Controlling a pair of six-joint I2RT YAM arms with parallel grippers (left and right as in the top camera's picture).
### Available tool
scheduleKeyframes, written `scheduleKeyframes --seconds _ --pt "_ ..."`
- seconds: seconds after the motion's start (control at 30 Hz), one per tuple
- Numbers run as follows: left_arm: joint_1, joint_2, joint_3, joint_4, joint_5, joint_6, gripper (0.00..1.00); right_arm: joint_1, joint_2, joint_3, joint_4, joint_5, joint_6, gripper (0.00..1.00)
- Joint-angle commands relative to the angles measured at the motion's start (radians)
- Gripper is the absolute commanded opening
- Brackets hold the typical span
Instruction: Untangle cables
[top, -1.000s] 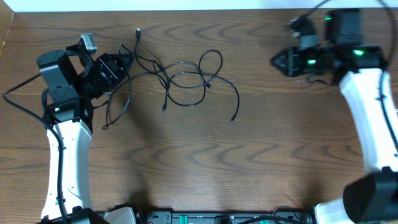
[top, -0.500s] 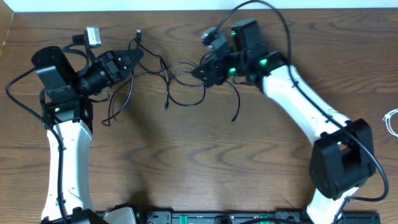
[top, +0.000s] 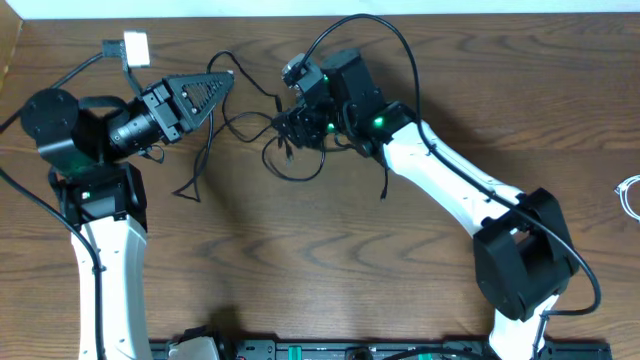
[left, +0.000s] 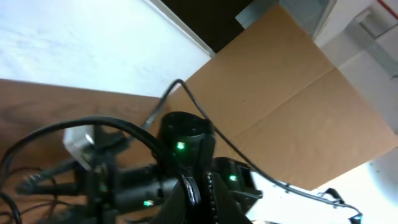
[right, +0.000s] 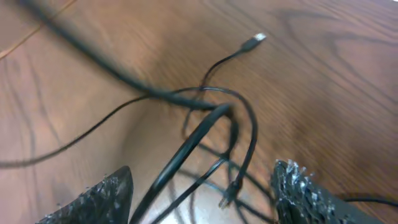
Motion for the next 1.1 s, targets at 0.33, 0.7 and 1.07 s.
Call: scheduleKeyframes --seconds 0.33,0.7,1.07 --pt "0.000 -0.018 0.001 0.008 0.025 -0.029 0.09 0.008 0.008 0.006 0.050 0.006 0.130 0.01" --pt "-0.096 0.059 0.000 -0.084 0.025 0.080 0.12 -0.031 -0.174 0.007 -0.063 -0.172 -0.013 0.01" --pt "-0.361 0.152 0.000 -0.185 0.025 0.240 0.08 -0.082 -0.402 0.007 -0.026 -0.053 -0.001 0.01"
